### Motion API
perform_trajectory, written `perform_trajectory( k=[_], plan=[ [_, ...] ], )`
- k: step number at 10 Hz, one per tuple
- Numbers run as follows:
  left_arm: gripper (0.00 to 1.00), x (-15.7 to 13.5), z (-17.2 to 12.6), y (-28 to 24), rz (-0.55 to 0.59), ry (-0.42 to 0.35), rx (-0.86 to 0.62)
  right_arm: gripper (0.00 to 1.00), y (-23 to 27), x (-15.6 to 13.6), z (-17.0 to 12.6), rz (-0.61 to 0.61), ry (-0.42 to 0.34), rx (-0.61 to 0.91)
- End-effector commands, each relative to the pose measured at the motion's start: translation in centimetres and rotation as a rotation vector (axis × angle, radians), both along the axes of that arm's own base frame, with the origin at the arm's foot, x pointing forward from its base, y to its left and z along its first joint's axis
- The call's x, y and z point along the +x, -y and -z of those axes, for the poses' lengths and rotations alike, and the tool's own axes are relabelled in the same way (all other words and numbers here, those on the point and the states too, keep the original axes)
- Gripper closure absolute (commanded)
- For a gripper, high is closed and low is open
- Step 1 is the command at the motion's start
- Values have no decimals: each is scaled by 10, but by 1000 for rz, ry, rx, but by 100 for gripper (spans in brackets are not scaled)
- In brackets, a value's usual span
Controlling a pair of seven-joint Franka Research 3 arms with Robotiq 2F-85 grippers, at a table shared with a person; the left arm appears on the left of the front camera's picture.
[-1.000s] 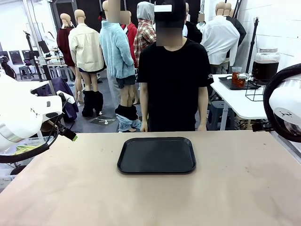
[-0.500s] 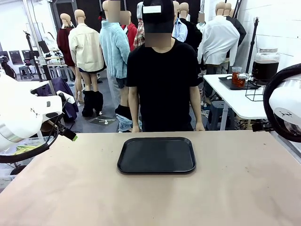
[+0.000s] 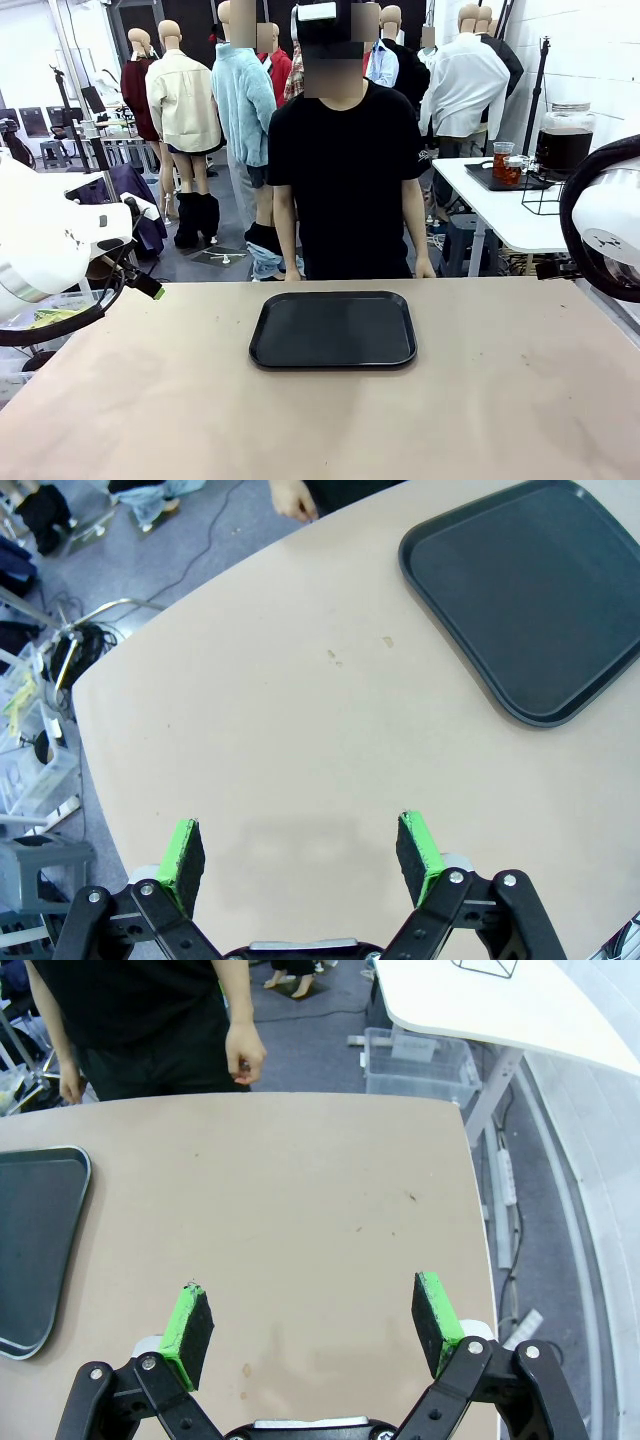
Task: Pour the drink into the iced cup.
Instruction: Open the gripper to release the iced cup you were holding.
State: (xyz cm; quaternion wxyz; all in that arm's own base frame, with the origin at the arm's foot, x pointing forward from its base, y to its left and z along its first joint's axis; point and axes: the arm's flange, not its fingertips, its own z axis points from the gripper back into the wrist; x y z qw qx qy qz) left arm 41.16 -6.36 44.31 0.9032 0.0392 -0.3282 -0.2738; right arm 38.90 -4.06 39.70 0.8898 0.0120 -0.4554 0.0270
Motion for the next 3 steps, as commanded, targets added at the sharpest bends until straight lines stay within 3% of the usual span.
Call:
perform_trajectory(
  k=[1,3],
  plan=[
    [0,0,-3,-1,-4,-13,12,0,-1,0,-2,5,-1,-5],
    [0,0,-3,-1,-4,-13,12,0,-1,0,-2,5,-1,-5]
  ],
)
